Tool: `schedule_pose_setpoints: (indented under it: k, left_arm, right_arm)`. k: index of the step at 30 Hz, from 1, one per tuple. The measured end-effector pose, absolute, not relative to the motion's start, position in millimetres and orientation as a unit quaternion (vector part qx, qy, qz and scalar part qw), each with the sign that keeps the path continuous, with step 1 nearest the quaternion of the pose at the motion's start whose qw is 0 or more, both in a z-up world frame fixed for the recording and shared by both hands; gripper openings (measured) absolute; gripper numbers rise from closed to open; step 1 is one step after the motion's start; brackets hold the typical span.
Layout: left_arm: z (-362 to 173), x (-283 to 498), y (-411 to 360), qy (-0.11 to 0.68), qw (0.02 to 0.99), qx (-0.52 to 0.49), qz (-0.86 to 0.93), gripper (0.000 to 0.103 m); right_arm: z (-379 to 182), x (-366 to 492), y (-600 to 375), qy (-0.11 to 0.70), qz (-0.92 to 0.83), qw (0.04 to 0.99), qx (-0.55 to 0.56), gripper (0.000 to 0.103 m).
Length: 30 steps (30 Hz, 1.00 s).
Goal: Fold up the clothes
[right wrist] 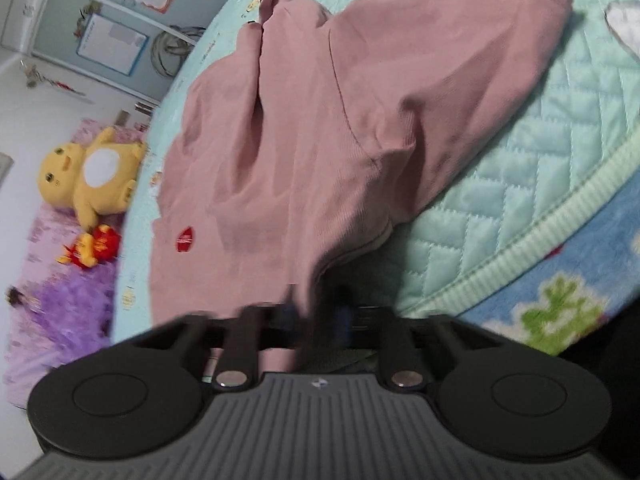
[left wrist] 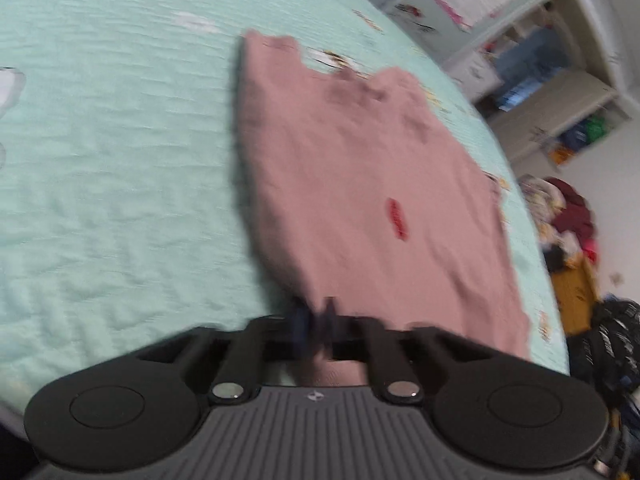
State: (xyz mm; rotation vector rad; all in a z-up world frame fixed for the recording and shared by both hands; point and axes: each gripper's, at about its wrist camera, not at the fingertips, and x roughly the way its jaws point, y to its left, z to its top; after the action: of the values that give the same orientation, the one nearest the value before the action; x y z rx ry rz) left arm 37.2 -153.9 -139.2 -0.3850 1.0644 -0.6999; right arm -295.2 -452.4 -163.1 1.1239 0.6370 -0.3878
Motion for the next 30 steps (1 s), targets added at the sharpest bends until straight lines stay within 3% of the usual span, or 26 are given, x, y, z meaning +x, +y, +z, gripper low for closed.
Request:
schedule_pose_setpoints:
  k: [5, 9, 12, 13, 15, 17, 25, 30]
  left_arm:
    - [-112, 11, -134, 0.445, 0.814, -0.144, -0.346, 0.004]
    - [-126, 4, -136, 0.460, 0.815, -0.096, -0.339, 0.007]
    - [-123, 11, -129, 0.451, 0.821, -0.111, -0.334, 0.007]
    - [-117, 15, -127, 0.439, 0.828, -0.108, -0.331, 0.009]
    - [-109, 28, -123, 0.424, 0.841, -0.102, -0.321, 0.036]
    - [-108, 47, -121, 0.424, 0.845, -0.107, -0.306, 0.045]
    - [-122, 92, -135, 0.456, 0.829, -0.143, -0.291, 0.045]
    - [-130, 101, -157, 0.469, 0.821, -0.157, -0.286, 0.043]
  right_arm:
    - [-121, -318, -441, 0.260, -0.169, 0.836, 0.453, 0.002]
    - [-130, -310, -437, 0.310, -0.176, 0.827, 0.435, 0.003]
    - [-144, -310, -441, 0.340, -0.189, 0.799, 0.458, 0.009]
    - [-141, -314, -441, 0.334, -0.190, 0.801, 0.459, 0.009]
    - [-127, -323, -446, 0.313, -0.190, 0.817, 0.445, 0.015]
    - [-115, -334, -457, 0.292, -0.208, 0.825, 0.437, 0.019]
    - [-133, -354, -519, 0.241, -0.312, 0.767, 0.506, 0.037]
    - [-163, -352, -541, 0.200, -0.318, 0.726, 0.576, 0.039]
